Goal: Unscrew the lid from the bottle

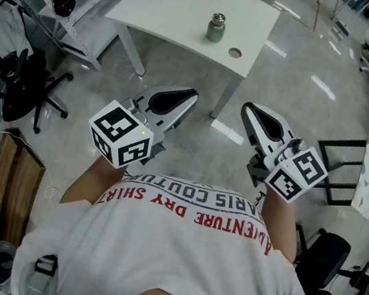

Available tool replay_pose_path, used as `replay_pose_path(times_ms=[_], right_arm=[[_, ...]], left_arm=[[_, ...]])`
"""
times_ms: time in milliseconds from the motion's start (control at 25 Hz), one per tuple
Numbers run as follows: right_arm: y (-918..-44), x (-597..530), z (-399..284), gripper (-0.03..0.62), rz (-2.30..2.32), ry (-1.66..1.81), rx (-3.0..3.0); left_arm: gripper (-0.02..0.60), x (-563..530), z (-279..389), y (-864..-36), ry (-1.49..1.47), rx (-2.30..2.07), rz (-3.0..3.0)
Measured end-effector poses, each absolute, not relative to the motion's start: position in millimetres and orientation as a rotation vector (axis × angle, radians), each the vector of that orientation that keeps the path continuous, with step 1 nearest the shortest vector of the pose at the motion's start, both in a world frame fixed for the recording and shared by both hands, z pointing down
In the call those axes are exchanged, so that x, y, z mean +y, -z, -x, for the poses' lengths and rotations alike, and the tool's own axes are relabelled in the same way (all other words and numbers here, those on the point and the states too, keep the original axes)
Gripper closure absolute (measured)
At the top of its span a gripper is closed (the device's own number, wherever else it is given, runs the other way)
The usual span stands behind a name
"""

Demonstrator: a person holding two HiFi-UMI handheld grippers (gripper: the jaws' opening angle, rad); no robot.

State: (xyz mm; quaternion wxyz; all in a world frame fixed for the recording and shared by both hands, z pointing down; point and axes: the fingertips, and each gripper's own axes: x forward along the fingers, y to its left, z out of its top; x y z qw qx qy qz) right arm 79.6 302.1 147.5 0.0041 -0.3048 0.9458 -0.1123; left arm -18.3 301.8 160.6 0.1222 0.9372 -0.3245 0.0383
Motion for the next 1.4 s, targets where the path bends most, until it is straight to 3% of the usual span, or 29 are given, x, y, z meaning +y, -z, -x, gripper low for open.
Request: replay_pose_path(times_ms=[280, 320, 480, 560, 680, 800, 1000, 1400], right_arm=[[-147.4, 295.5, -72.7, 0.565, 1.065, 0.292, 2.973], [-148.2, 294.0, -71.6, 0.542, 1.084, 0.286, 2.971], [-149.4, 291.7, -64.8, 0.304, 1.129, 0.236, 2.959], [-152.0, 289.7, -62.1, 0.279, 1.166, 0.204, 2.965], [-158.2, 288.6, -57.1, 0.260, 1.190, 0.195, 2.977], [-163.4, 283.9, -54.4, 0.249, 1.211, 0.199, 2.978], [-174.2, 269.3, -60.7, 0.244, 1.236, 0.256, 2.951], [-209.0, 180.0, -72.5, 0.240, 1.286, 0.318, 2.966]], left_arm=[[0.540, 298.9, 35.4, -161.6, -0.136, -0.983, -2.736], [0.540, 298.5, 38.7, -164.0, -0.144, -0.980, -2.732], [0.538, 299.4, 53.8, -170.2, -0.129, -0.955, -2.721], [0.538, 299.9, 62.0, -172.5, -0.125, -0.962, -2.722], [0.530, 301.5, 72.5, -180.6, -0.143, -0.966, -2.723], [0.416, 298.9, 81.1, -188.9, -0.152, -0.964, -2.720], [0.289, 288.8, 77.9, -206.4, -0.224, -0.933, -2.734], [0.232, 209.7, 65.3, -241.3, -0.316, -0.933, -2.725]])
